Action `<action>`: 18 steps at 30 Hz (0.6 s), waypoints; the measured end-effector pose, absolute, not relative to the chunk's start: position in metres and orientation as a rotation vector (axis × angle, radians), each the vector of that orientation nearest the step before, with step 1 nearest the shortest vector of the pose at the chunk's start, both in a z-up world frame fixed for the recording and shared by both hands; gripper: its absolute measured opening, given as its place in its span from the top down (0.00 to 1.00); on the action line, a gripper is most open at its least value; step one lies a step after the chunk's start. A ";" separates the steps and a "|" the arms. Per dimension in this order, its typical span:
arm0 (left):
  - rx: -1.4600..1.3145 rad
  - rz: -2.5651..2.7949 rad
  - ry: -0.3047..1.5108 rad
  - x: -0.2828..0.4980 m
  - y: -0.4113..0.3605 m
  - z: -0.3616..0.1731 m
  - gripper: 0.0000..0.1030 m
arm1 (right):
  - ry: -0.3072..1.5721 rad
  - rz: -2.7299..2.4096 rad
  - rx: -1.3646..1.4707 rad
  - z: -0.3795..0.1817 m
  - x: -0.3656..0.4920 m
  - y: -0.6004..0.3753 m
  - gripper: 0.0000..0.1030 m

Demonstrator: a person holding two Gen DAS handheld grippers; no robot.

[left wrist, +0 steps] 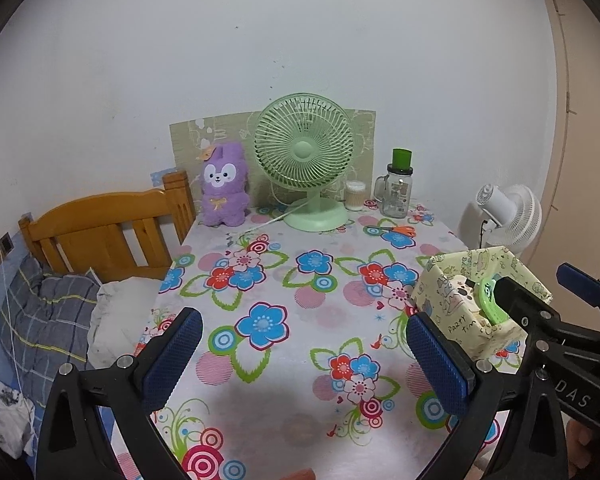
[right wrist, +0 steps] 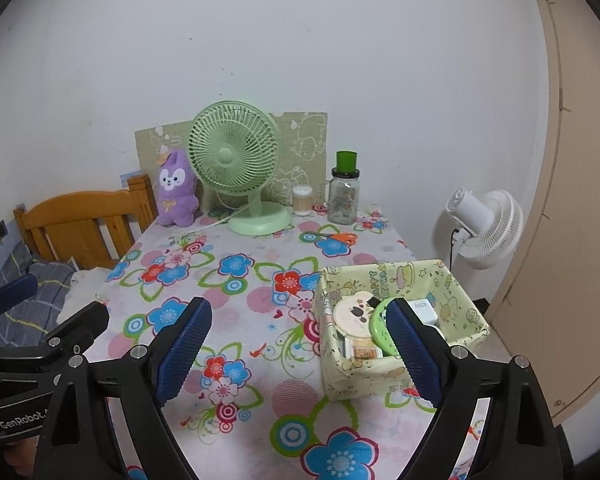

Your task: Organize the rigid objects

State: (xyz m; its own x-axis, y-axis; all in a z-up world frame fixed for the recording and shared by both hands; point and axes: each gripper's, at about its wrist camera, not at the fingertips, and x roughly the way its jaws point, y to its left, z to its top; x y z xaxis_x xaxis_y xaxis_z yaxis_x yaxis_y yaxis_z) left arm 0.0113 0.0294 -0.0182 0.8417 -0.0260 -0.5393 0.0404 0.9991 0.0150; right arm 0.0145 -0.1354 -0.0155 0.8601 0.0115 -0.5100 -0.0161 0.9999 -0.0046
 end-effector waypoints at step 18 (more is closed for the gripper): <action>0.018 -0.044 0.579 0.010 0.029 -0.018 0.00 | 0.527 0.001 0.011 -0.015 0.010 -0.137 0.12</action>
State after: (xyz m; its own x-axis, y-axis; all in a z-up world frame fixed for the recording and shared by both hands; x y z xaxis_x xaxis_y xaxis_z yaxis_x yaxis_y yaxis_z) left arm 0.0095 0.0289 -0.0184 0.8358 -0.0361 -0.5478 0.0465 0.9989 0.0052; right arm 0.0104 -0.1369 -0.0153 0.8645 0.0038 -0.5027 0.0020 0.9999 0.0109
